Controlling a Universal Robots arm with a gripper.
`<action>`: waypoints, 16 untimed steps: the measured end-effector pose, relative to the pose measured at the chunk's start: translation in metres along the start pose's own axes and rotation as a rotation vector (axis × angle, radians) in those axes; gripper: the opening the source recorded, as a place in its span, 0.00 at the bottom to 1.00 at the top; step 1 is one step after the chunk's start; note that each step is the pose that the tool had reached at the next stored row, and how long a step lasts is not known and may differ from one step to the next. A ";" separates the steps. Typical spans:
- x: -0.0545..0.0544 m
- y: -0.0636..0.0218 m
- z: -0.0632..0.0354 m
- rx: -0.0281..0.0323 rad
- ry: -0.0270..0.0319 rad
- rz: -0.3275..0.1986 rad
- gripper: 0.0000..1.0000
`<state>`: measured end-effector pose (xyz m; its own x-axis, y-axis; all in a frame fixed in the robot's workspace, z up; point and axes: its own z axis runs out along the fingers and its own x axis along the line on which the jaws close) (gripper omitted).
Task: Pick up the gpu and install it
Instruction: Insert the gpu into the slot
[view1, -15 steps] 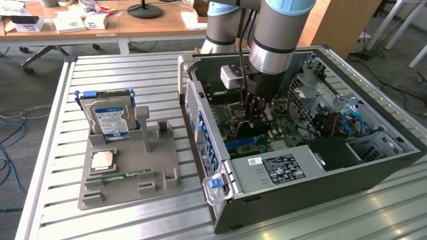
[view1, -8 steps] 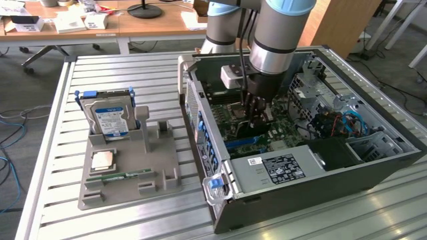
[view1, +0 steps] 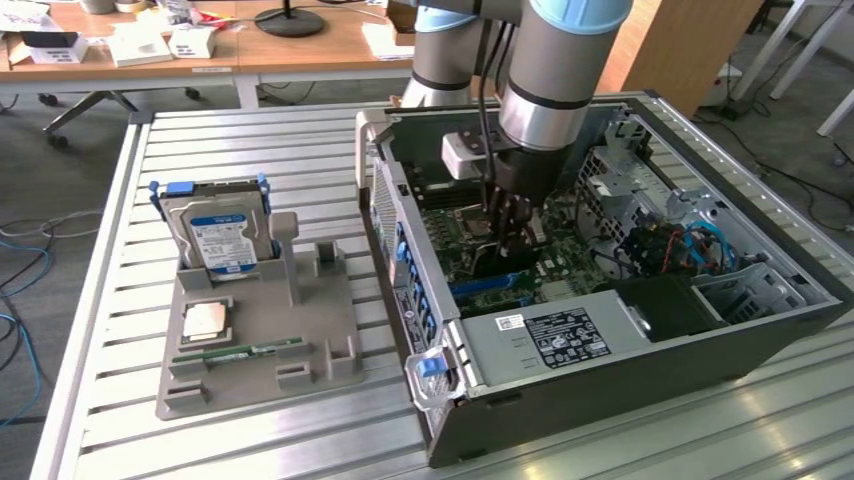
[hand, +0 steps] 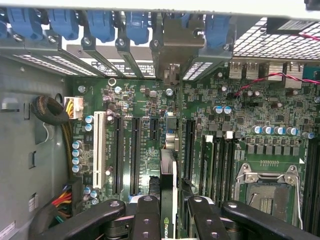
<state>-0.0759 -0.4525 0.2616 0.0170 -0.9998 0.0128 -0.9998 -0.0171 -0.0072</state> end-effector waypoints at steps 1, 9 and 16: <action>0.000 0.0000 0.0003 0.0000 -0.0001 0.000 0.26; 0.000 0.0000 0.0032 0.0000 -0.0002 0.000 0.26; 0.000 0.0000 0.0054 -0.0002 0.0001 0.000 0.26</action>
<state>-0.0758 -0.4525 0.2562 0.0170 -0.9998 0.0130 -0.9998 -0.0171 -0.0070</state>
